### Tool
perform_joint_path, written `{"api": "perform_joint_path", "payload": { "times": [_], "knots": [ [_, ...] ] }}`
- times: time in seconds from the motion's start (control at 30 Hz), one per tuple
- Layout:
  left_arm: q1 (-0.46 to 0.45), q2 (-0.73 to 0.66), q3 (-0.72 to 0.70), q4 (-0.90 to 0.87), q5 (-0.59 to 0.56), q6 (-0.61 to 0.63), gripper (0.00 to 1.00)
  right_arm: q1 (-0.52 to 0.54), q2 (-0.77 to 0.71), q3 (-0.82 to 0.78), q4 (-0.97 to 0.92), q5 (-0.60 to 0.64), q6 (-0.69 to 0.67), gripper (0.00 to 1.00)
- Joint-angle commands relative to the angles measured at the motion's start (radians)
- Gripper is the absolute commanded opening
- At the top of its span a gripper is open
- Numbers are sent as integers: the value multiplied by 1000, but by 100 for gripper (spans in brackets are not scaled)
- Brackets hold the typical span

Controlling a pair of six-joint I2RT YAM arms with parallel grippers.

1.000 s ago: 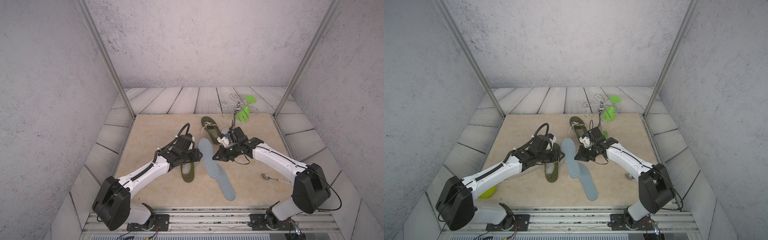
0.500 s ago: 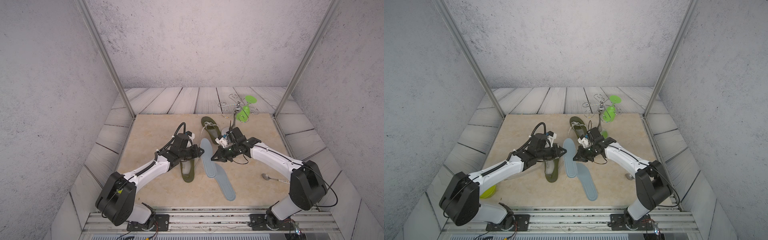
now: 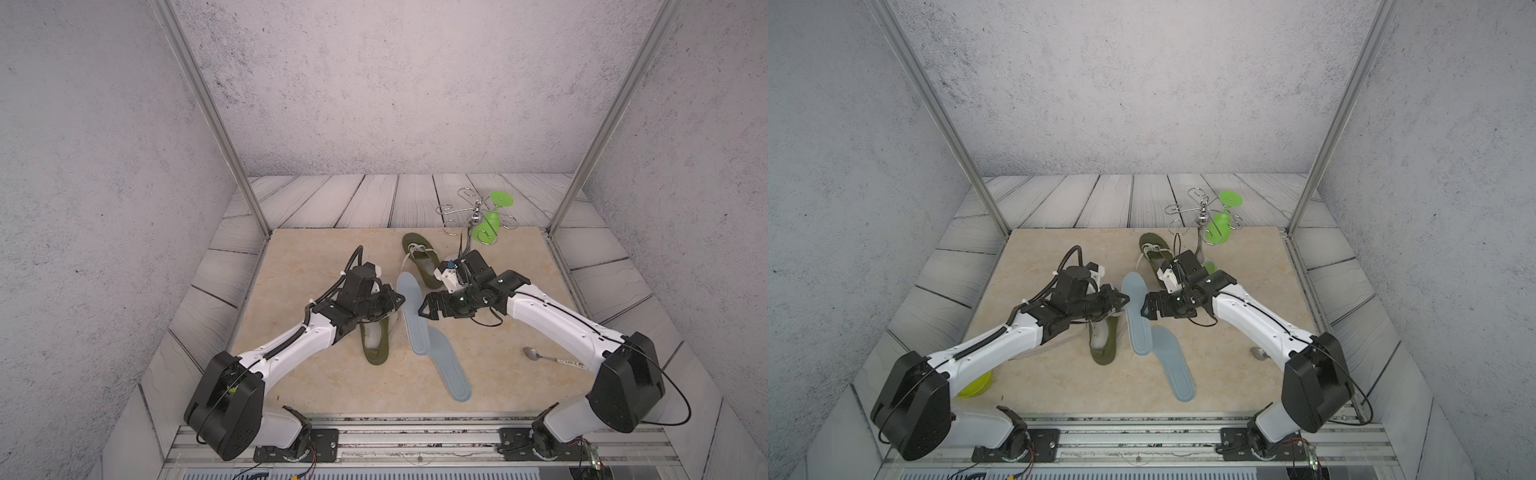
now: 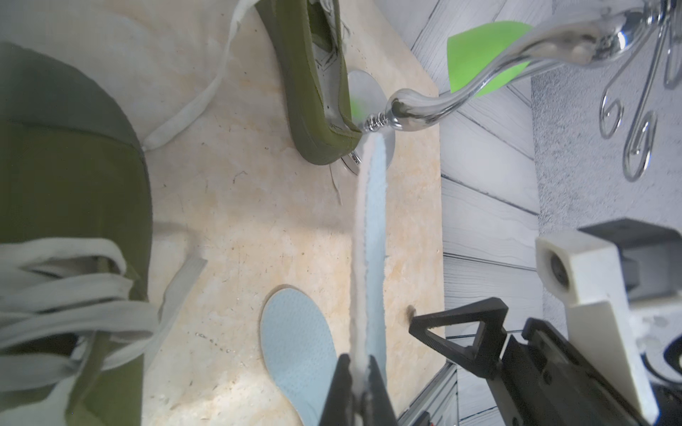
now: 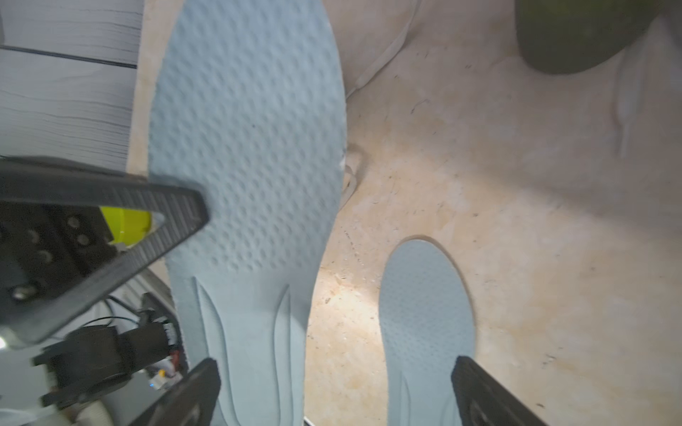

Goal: Insert the insole into the shoe
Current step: Pick up the insole from the center of the board.

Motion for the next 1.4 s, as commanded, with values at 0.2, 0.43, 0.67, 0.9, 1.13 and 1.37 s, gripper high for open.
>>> {"api": "perform_joint_path", "payload": {
  "times": [0.2,0.43,0.67,0.9,1.13,1.37],
  "knots": [
    [25,-12,-120,142,-15,-417,0,92,-166,-54,122,217,-122,99],
    [27,33,-151,279,38,-589,0,122,-110,31,29,260,-179,99],
    [27,34,-149,281,27,-588,0,140,-27,78,-29,218,-153,99],
    [27,42,-169,316,30,-597,0,176,45,105,-52,246,-79,99],
    [25,42,-165,306,33,-583,0,203,118,135,-84,287,-68,99],
    [25,45,-175,314,36,-585,0,213,171,165,-108,298,-78,95]
  ]
}}
